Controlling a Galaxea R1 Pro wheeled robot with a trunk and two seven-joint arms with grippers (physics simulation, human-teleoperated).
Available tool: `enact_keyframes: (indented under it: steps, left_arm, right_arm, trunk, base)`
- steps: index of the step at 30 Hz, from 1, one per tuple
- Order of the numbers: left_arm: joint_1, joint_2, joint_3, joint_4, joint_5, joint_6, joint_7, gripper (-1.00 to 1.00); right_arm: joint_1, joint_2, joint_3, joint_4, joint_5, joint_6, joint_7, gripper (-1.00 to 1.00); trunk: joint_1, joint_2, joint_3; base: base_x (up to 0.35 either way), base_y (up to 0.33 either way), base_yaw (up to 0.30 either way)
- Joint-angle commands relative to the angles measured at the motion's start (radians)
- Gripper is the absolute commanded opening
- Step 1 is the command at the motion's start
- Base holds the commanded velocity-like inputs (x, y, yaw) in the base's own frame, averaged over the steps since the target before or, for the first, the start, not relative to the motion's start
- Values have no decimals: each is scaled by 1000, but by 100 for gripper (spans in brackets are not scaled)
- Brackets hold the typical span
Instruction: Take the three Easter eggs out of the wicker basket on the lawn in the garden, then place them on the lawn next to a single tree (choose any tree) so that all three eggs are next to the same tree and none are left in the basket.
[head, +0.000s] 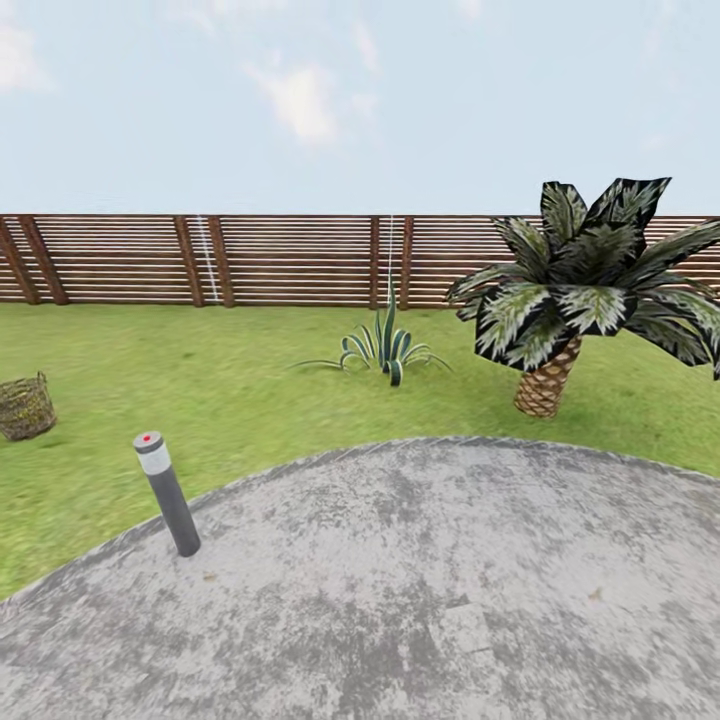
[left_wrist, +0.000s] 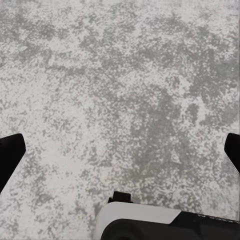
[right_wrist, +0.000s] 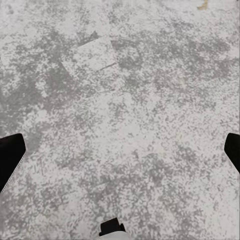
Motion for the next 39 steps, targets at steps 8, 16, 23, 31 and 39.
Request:
enact_keyframes:
  steps: [8,16,23,31,39]
  left_arm:
    - [-1,0,4,1,1,-3,-3,100]
    - [-1,0,4,1,1,-3,-3,100]
    - [-1,0,4,1,1,-3,-3,100]
    - [-1,0,4,1,1,-4,-2,100]
    - [-1,0,4,1,1,-3,-2,100]
  right_arm:
    - [-1,0,-6,2,1,-4,1,100]
    - [-1,0,-6,2,1,-4,1,100]
    - [-1,0,-6,2,1,-4,1,100]
    - [-1,0,-6,2,1,-4,1,100]
    - [-1,0,-6,2,1,-4,1,100]
  trunk:
    - [1,-2,-2]
    - [1,-2,-2]
    - [1,-2,-2]
    - [1,-2,-2]
    - [1,-2,-2]
  base:
    - [332,0,0]
    - [332,0,0]
    - [332,0,0]
    - [332,0,0]
    - [332,0,0]
